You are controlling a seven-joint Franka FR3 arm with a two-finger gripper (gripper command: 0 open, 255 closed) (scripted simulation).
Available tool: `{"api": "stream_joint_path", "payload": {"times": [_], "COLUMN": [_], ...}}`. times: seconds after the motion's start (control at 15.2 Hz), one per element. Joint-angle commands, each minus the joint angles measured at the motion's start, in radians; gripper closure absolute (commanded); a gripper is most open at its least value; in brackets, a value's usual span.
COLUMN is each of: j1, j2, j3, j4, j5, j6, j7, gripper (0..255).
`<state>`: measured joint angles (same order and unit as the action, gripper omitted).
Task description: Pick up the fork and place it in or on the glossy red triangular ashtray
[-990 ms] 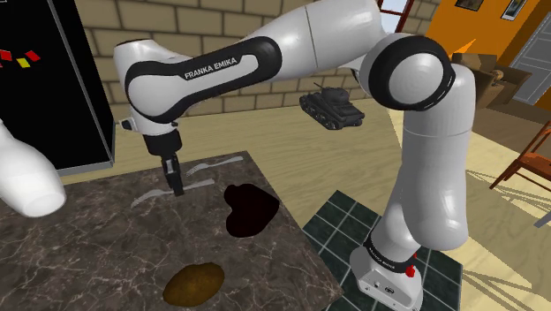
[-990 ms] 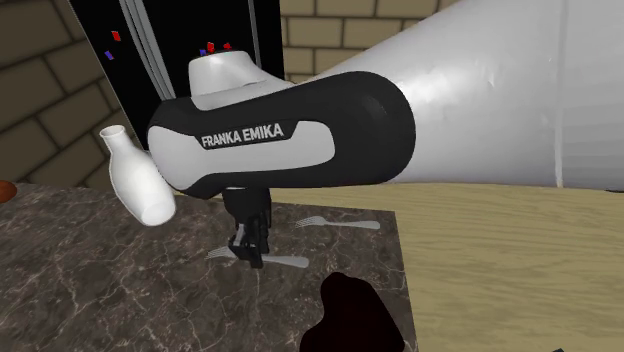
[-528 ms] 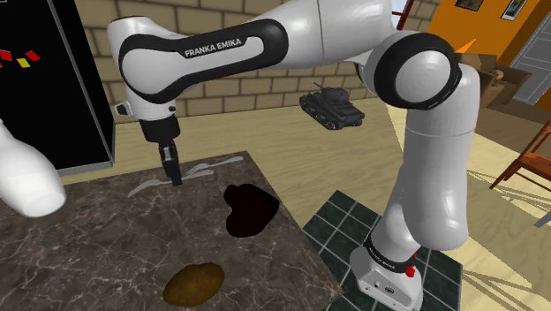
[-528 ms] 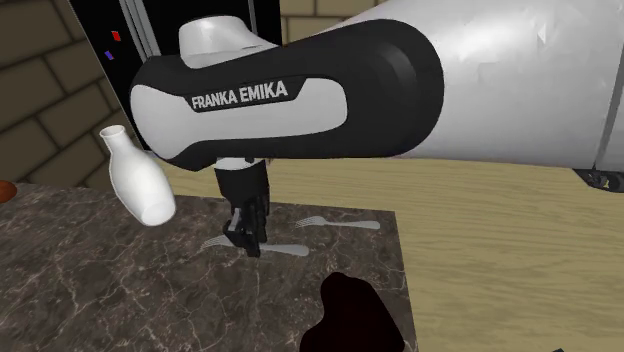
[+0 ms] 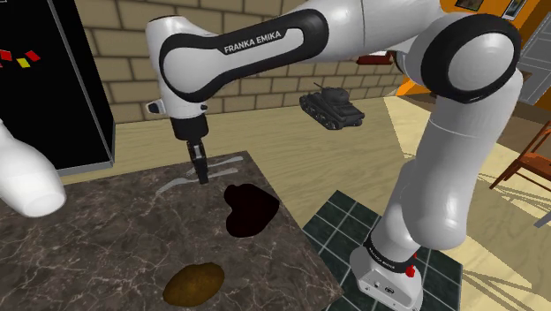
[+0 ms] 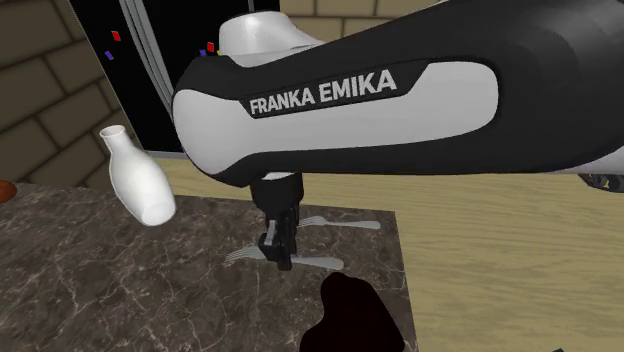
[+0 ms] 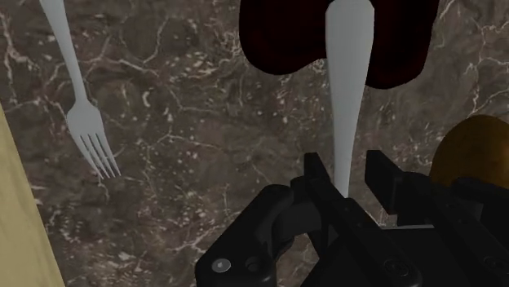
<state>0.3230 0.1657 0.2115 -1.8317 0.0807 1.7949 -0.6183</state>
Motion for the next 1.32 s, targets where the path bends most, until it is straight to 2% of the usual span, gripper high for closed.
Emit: {"api": "stream_joint_path", "payload": {"times": [0.0, 0.59, 1.25], "j1": [-0.012, -0.049, -0.047], "j2": [-0.08, -0.423, -0.358], "j3": [-0.004, -0.052, -0.045], "j4": [-0.111, -0.515, -0.594], "j5": [0.015, 0.057, 0.058], "j6": [0.031, 0.085, 0.229], "j7": [-0.023, -0.141, -0.147], "gripper": [255, 255, 255]}}
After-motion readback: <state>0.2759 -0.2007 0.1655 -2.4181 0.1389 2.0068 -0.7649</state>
